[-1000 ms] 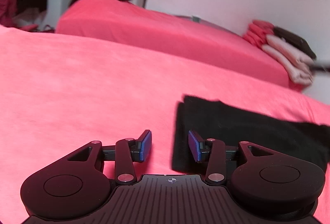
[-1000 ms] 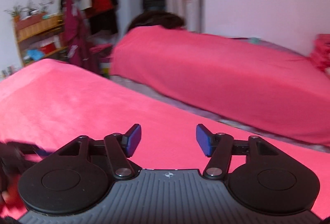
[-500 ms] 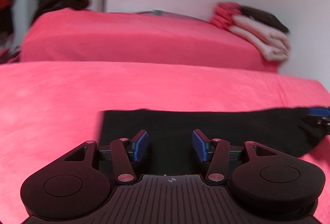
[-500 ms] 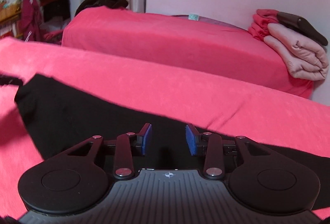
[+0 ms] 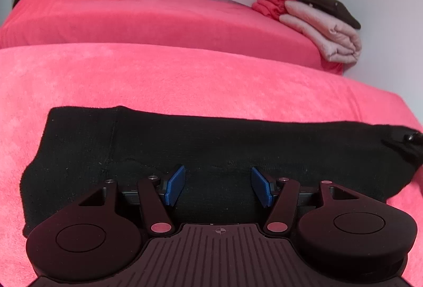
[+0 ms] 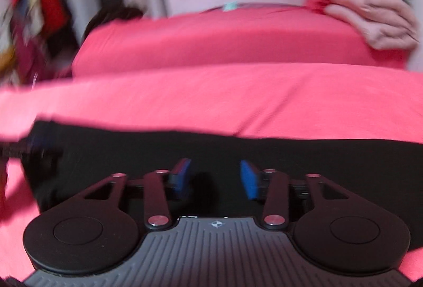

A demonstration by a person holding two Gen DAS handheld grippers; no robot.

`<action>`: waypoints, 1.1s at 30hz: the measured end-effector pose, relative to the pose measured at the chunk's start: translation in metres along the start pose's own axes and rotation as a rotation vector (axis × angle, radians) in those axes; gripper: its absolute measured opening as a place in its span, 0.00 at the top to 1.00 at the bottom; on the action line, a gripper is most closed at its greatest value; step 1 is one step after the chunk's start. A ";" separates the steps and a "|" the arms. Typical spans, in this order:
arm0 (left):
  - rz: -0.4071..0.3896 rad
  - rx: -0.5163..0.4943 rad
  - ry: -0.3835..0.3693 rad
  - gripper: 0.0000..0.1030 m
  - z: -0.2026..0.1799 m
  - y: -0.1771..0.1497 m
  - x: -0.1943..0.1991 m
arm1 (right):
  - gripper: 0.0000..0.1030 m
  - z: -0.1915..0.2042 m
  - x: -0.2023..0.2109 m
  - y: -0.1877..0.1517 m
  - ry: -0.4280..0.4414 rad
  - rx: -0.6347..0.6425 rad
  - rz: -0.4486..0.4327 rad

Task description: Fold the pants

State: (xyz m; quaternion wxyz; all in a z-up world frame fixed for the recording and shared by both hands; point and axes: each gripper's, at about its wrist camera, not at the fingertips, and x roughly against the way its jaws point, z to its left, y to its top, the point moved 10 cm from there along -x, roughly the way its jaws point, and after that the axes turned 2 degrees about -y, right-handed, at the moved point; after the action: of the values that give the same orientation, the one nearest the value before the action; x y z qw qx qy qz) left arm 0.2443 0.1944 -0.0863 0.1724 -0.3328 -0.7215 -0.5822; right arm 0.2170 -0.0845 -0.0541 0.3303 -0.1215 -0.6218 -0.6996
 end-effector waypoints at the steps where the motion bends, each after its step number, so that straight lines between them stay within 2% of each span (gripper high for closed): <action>1: -0.004 -0.001 -0.001 0.00 -0.001 0.000 0.000 | 0.54 -0.002 0.005 0.005 -0.003 -0.014 -0.019; 2: -0.008 -0.007 0.000 0.00 -0.001 -0.001 0.000 | 0.46 0.000 0.007 0.011 -0.021 0.006 -0.035; 3: -0.012 -0.017 0.002 0.00 -0.004 0.000 -0.001 | 0.44 0.006 0.007 0.016 -0.041 0.053 -0.040; 8: -0.025 -0.061 0.023 0.00 -0.008 -0.001 -0.002 | 0.46 0.044 -0.010 0.028 -0.055 0.293 -0.024; 11: -0.029 -0.074 0.027 0.00 -0.008 -0.002 -0.001 | 0.46 0.056 -0.031 0.026 -0.091 0.415 0.021; 15: -0.033 -0.072 0.019 0.00 -0.007 -0.001 0.000 | 0.46 0.057 -0.055 0.007 -0.116 0.482 0.119; 18: -0.034 -0.063 0.011 0.00 -0.006 -0.002 0.001 | 0.48 0.061 -0.054 -0.004 -0.133 0.539 0.091; 20: -0.034 -0.059 0.011 0.00 -0.005 -0.001 0.001 | 0.86 0.061 -0.054 -0.006 -0.147 0.550 0.091; 23: -0.040 -0.043 0.017 0.00 -0.005 0.000 0.005 | 0.88 0.062 -0.053 -0.002 -0.182 0.608 0.049; 27: -0.050 -0.041 0.022 0.00 -0.006 0.002 0.007 | 0.89 0.052 -0.052 0.023 -0.181 0.492 -0.014; 28: -0.045 -0.050 0.031 0.00 -0.005 0.000 0.005 | 0.89 0.048 -0.054 0.024 -0.175 0.455 -0.007; 30: -0.046 -0.081 0.053 0.00 -0.008 -0.002 0.003 | 0.88 0.042 -0.069 0.008 -0.175 0.439 0.086; 31: -0.047 -0.097 0.065 0.00 -0.009 -0.002 0.003 | 0.87 0.043 -0.068 0.005 -0.184 0.465 0.073; 33: -0.049 -0.126 0.091 0.00 -0.012 -0.003 0.003 | 0.68 0.049 -0.057 0.008 -0.209 0.483 0.028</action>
State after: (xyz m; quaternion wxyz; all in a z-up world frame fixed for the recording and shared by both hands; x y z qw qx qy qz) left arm 0.2384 0.1829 -0.0837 0.1695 -0.2986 -0.6827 -0.6450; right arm 0.2531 -0.0205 -0.0716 0.2934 -0.1191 -0.7998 -0.5100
